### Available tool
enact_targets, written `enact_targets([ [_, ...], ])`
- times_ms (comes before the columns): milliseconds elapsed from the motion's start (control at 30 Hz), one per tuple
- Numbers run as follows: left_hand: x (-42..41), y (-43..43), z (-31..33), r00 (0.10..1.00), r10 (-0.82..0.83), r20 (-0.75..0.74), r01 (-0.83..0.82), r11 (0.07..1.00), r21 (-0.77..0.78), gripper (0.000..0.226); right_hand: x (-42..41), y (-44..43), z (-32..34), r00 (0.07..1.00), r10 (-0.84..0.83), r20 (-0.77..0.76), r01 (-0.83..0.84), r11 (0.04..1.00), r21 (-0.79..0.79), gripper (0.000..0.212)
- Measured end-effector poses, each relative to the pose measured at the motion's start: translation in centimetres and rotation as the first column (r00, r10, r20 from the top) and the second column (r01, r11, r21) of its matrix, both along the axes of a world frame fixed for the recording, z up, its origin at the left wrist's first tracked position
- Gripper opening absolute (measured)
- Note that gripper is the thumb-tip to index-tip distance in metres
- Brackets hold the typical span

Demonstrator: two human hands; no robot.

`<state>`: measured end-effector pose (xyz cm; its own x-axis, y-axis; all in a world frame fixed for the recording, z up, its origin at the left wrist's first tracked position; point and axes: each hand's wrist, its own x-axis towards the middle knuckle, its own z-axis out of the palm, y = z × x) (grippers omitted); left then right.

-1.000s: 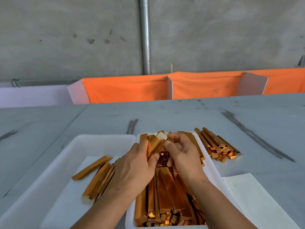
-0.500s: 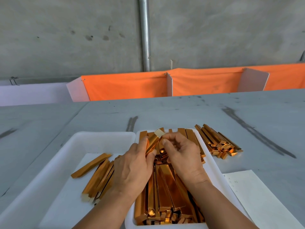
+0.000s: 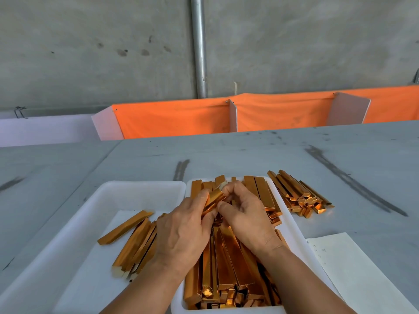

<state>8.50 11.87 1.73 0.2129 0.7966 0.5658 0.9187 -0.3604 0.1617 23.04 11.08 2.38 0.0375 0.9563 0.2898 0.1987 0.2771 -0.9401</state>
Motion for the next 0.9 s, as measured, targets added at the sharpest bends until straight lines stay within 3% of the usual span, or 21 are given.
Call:
enact_targets([
  [233,0.02,-0.11,0.08,0.999,-0.031,0.019,0.031,0.999,-0.006,0.044,0.22,0.05,0.11,0.999,0.034,-0.036,-0.035,0.998,-0.042,0.010],
  [500,0.11,0.06,0.17,0.999,-0.042,0.005,0.041,0.989,0.140,0.034,0.13,-0.11,0.25,0.998,-0.002,-0.057,0.002,1.000,-0.004,0.008],
  [900,0.19,-0.42,0.39,1.000,-0.029,-0.012,0.030,0.995,0.091,0.054,0.02,-0.21,0.11,0.999,-0.040,-0.003,0.040,0.998,0.043,0.035],
])
